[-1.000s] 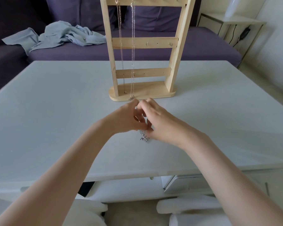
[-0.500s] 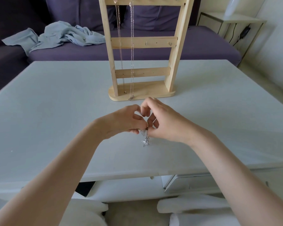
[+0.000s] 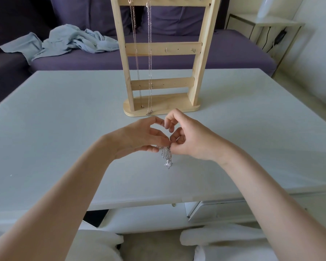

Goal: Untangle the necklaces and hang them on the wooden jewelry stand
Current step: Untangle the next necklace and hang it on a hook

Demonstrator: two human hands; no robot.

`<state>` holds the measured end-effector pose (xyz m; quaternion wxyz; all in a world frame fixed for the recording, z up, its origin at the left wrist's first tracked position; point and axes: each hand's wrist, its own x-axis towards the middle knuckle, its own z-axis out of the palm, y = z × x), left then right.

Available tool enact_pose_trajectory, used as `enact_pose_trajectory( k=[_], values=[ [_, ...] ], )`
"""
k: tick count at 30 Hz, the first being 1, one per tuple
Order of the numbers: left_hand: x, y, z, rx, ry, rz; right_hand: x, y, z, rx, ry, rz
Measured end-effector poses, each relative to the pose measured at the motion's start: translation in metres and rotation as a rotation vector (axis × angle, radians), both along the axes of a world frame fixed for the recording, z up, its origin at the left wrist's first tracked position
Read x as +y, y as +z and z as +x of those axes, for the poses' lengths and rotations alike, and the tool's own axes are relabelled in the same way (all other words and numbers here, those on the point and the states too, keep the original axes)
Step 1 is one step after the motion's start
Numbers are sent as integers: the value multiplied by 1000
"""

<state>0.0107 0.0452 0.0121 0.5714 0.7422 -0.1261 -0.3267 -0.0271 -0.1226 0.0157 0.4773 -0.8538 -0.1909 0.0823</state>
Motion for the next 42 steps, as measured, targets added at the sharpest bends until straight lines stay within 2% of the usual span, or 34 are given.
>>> enact_pose_trajectory(
  k=[9,19,22,27,35,38,42],
  values=[
    [3,2,-2,75,-28,-94,-4,2,1,58,-22,162],
    [-5,0,-2,244,180,-423,-3,3,7,143,-138,600],
    [-13,1,-3,272,239,-455,-2,4,7,121,-149,633],
    [-27,1,-7,306,337,-465,3,1,8,71,-274,571],
    [-31,-2,-7,115,499,-409,9,-4,12,-75,-416,301],
    [-34,-2,-7,33,553,-340,10,-4,12,-154,-393,197],
    [-35,-1,-9,-172,555,-198,10,-7,9,-252,-293,2]
  ],
)
